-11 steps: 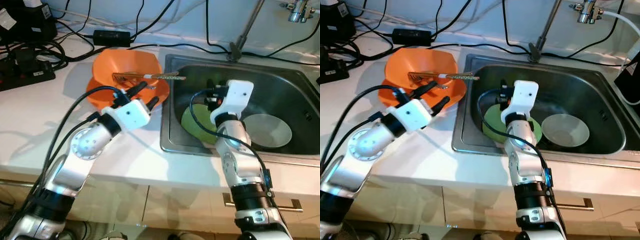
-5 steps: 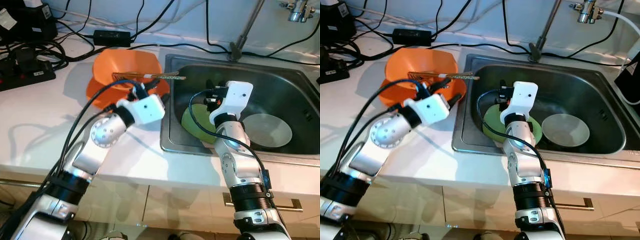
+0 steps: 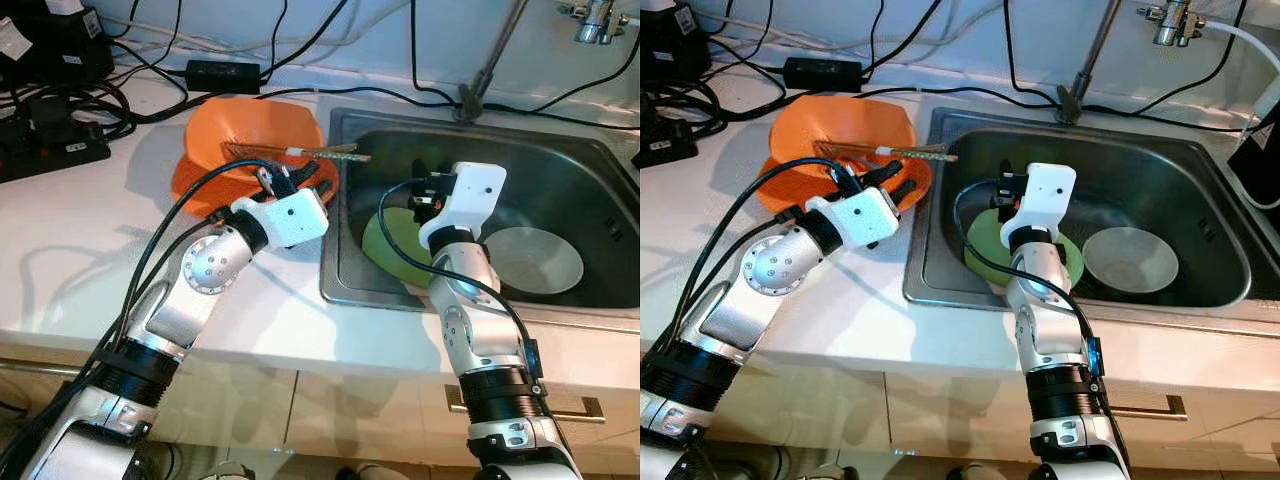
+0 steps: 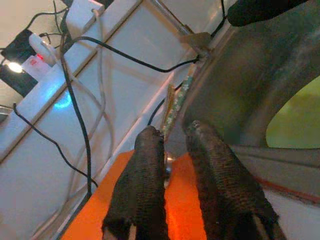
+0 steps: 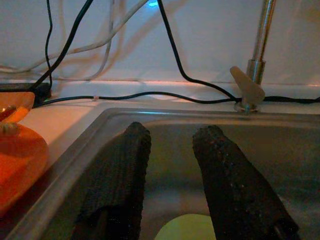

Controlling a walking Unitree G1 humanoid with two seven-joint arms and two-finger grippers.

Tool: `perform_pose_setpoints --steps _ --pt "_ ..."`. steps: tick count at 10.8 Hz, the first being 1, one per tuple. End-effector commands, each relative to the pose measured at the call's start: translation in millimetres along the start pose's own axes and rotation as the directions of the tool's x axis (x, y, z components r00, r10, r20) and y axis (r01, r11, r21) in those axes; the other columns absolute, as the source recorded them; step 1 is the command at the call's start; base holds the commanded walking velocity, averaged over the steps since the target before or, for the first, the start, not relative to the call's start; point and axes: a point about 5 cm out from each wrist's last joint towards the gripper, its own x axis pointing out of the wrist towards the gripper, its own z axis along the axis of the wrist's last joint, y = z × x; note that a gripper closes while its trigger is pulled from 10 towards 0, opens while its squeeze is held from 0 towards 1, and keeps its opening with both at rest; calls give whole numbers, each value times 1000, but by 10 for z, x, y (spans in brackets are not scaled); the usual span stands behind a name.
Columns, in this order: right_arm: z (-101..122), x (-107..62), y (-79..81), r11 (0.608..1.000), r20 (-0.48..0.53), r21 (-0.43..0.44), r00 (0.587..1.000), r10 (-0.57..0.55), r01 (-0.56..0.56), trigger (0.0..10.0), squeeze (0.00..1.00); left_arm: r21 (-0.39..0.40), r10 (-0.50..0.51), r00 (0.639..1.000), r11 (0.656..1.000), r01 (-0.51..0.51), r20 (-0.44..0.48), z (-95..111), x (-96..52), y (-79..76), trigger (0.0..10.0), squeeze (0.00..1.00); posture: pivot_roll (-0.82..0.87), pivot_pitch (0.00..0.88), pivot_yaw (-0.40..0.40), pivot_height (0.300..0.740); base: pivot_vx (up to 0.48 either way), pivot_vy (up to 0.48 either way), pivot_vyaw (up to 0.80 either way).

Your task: Kitchen organization

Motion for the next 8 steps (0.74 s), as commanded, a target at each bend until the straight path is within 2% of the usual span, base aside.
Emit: perform_pose_setpoints --steps 1,3,5,7,8 --pt "17 -12 -49 1000 6 1 1000 -20 20 10000 0 19 6 1000 1000 -6 7 26 35 31 0 0 -14 65 -95 740 0 0 0" --pt "15 -7 -47 1000 4 1 1000 -21 21 10000 0 35 31 999 999 -31 10 56 43 82 0 0 -13 65 -95 740 0 0 0" --pt "7 -8 -42 1000 1 2 1000 -20 20 10000 0 50 70 997 996 -71 19 122 52 200 0 0 -10 63 -94 740 0 0 0" --pt "-12 -10 -33 1000 -6 1 1000 -18 18 10000 0 8 116 993 993 -116 28 197 45 328 0 0 -7 63 -94 740 0 0 0" --pt "-20 -9 -34 1000 -10 0 1000 -17 17 10000 0 -45 138 990 989 -138 13 215 46 407 0 0 -6 64 -95 740 0 0 0"
